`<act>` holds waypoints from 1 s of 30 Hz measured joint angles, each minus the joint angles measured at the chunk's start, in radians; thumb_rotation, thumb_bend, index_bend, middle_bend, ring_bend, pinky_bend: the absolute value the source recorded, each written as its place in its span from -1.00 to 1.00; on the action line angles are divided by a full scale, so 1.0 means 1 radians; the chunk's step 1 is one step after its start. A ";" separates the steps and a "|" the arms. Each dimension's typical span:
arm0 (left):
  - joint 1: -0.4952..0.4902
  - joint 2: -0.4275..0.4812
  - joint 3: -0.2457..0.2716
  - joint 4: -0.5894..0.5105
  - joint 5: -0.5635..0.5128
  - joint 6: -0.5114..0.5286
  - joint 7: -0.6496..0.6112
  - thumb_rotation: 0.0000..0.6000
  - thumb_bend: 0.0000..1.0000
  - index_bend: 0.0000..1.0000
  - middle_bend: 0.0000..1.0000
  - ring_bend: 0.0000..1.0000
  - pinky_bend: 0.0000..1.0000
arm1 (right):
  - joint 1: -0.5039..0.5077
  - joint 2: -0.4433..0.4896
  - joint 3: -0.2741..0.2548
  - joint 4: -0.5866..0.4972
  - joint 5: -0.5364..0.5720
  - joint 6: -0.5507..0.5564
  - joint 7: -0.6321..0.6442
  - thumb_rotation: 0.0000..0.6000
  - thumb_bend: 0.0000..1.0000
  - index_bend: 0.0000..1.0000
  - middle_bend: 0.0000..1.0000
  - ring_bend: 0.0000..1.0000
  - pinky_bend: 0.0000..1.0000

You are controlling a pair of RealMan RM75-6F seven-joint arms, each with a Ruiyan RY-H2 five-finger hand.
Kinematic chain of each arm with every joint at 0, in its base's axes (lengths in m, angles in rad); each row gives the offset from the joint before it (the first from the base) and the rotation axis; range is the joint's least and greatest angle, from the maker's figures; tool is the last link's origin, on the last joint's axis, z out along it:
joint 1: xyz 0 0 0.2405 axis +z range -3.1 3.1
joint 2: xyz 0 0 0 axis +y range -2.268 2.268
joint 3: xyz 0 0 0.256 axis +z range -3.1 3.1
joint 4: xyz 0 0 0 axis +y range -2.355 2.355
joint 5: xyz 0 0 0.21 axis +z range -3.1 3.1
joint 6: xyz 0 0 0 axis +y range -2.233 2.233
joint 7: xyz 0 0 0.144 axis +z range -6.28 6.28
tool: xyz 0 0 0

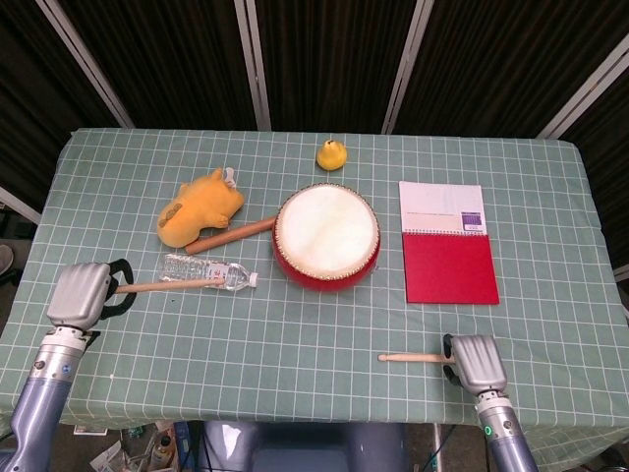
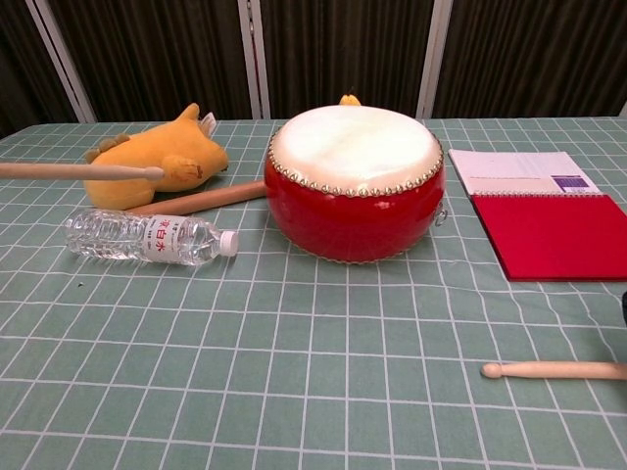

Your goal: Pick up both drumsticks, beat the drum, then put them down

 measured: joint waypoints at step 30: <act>-0.006 -0.007 0.004 0.012 -0.010 -0.002 0.001 1.00 -0.06 0.54 1.00 1.00 1.00 | 0.046 -0.024 -0.003 0.084 0.161 -0.035 -0.059 1.00 -0.13 -0.01 1.00 1.00 1.00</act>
